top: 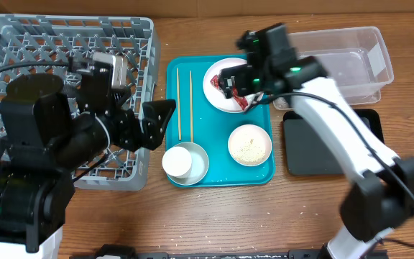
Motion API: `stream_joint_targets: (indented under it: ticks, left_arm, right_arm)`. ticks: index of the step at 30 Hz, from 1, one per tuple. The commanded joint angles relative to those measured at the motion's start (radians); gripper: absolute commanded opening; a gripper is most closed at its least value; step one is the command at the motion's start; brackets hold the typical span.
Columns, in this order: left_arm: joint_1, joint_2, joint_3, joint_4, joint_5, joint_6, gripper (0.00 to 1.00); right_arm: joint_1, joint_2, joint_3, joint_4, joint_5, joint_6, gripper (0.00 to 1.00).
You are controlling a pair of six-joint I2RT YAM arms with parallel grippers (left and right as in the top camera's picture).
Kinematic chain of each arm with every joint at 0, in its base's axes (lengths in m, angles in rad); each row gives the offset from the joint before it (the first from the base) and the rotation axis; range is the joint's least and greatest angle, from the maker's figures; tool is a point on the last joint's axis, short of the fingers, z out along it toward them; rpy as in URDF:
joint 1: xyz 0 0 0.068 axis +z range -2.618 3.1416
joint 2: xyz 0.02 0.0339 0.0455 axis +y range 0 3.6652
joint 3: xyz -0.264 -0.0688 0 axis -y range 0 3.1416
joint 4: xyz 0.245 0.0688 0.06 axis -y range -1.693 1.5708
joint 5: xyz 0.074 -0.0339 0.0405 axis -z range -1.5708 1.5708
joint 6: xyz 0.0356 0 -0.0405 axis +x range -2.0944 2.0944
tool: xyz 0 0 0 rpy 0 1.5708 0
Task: Sort waste into correct bins and load items into the dishwasher
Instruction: 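Grasp the red meat scraps on the white plate with the right gripper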
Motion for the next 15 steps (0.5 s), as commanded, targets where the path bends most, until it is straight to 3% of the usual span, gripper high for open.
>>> stream_joint_targets:
  ticks: [1,2,5,9,13,14,15]
  left_arm:
    - [0.003,-0.005,0.014,-0.039,0.085,-0.013,1.0]
    - [0.003,-0.007,0.014,-0.051,0.138,-0.013,1.0]
    - [0.003,-0.017,0.014,-0.091,0.261,-0.001,1.0]
    - [0.003,-0.045,0.014,-0.122,0.238,0.026,1.0]
    - [0.004,-0.091,0.014,-0.105,0.183,0.025,1.0]
    - [0.004,-0.103,0.014,-0.099,0.179,0.025,1.0]
    - [0.004,-0.116,0.014,-0.09,0.179,0.025,1.0]
  right_arm:
    - [0.008,0.114,0.023,0.094,0.089,-0.048,0.88]
    - [0.008,0.142,0.023,0.115,0.093,-0.055,0.79]
    - [0.008,0.218,0.023,0.15,0.131,-0.055,0.77]
    - [0.007,0.282,0.022,0.162,0.144,-0.055,0.71]
    - [0.007,0.333,0.022,0.162,0.148,-0.054,0.57]
    - [0.007,0.343,0.022,0.162,0.147,-0.054,0.51]
    - [0.007,0.347,0.022,0.159,0.146,-0.054,0.33]
